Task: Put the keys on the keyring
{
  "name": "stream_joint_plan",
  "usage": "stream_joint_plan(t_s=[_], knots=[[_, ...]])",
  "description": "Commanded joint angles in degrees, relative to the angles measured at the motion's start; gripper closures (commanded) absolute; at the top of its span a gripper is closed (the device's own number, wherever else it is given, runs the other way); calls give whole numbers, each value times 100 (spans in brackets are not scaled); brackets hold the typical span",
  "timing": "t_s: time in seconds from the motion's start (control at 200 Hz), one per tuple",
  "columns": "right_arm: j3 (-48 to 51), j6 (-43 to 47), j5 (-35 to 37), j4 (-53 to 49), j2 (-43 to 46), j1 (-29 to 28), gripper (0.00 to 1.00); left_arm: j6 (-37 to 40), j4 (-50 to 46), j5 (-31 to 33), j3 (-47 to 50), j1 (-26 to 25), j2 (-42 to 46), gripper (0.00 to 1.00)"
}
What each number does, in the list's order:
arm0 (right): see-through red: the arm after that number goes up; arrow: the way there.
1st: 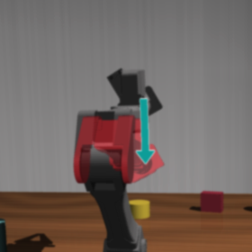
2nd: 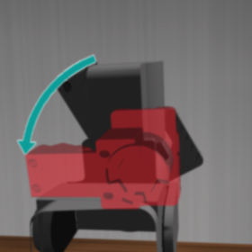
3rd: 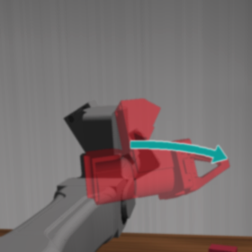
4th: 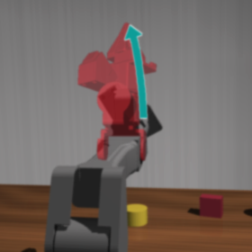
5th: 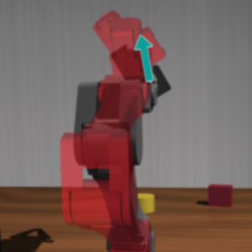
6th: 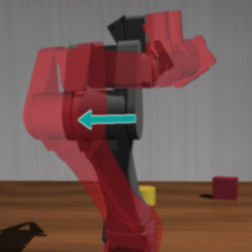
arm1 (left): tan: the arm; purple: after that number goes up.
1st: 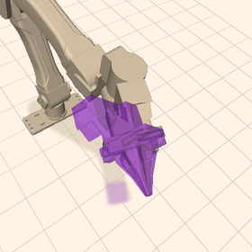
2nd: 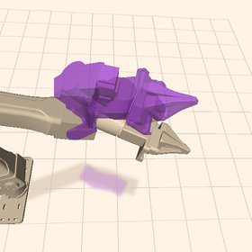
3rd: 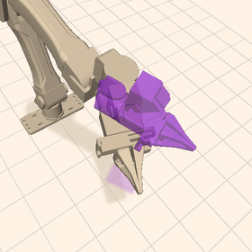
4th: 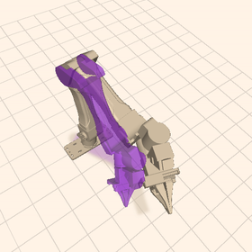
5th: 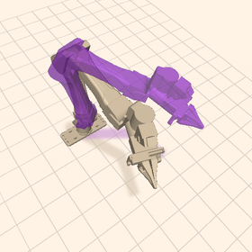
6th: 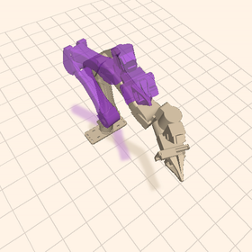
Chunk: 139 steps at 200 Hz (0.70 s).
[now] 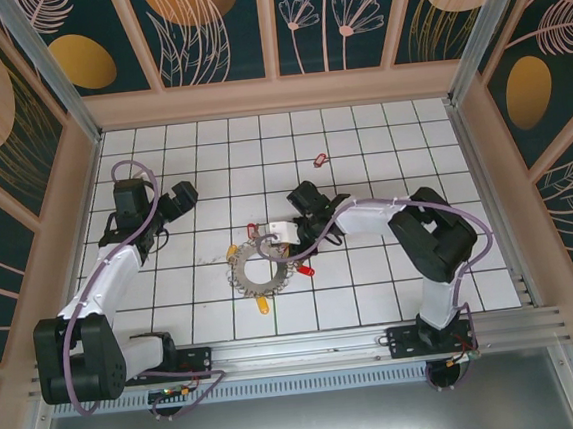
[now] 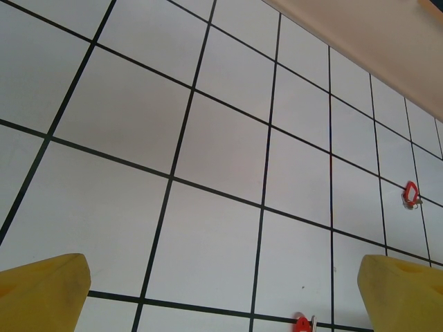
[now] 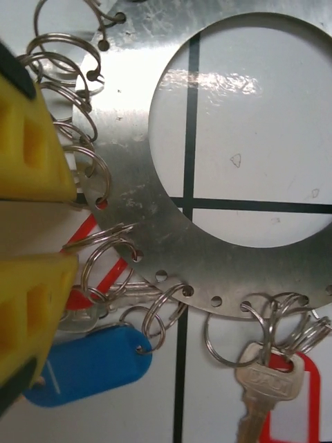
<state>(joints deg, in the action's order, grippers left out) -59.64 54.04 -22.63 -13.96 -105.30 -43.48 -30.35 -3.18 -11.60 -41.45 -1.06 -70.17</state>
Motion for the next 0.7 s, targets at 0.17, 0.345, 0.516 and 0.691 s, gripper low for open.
stream_joint_plan(t_s=[0.17,0.345,0.516,0.691], knots=[[-5,104,-258,90,52,-11,90,-15,54,-77,-79,1,-102,1],[233,-140,-471,556,229,-20,95,-33,54,-89,-82,7,-111,1],[491,-390,-340,1020,306,-119,85,-30,81,-89,-60,1,-65,1],[494,-466,-281,1117,227,-218,82,-49,89,-132,-63,3,-93,1]])
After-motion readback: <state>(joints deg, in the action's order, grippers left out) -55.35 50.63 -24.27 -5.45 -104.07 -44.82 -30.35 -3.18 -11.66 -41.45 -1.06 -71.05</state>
